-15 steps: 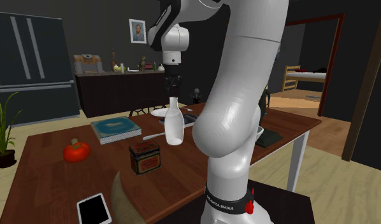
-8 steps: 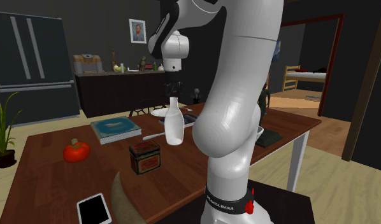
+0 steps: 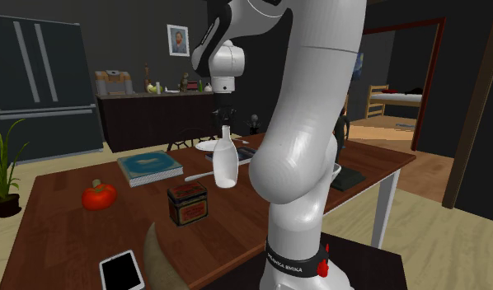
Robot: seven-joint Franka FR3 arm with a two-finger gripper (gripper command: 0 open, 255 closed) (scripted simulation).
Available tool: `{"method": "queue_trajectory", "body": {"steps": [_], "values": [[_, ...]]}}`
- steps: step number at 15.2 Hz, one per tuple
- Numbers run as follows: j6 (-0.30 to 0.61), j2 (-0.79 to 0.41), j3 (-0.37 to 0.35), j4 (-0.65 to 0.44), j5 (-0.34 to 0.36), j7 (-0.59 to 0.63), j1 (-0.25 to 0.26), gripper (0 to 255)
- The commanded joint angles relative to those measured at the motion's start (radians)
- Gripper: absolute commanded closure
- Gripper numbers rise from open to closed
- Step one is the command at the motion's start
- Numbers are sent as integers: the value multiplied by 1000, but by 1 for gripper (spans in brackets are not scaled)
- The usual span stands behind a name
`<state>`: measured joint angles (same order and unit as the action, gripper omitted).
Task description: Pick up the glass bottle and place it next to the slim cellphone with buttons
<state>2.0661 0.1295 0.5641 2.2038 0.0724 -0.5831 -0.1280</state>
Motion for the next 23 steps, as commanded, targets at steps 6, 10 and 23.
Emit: {"method": "queue_trajectory", "body": {"steps": [6,10,23], "values": [[0,0,0,0,0,0,0,255],[-14,6,-1,-8,3,2,0,255],[-190,57,-19,-139,22,21,2,255]]}}
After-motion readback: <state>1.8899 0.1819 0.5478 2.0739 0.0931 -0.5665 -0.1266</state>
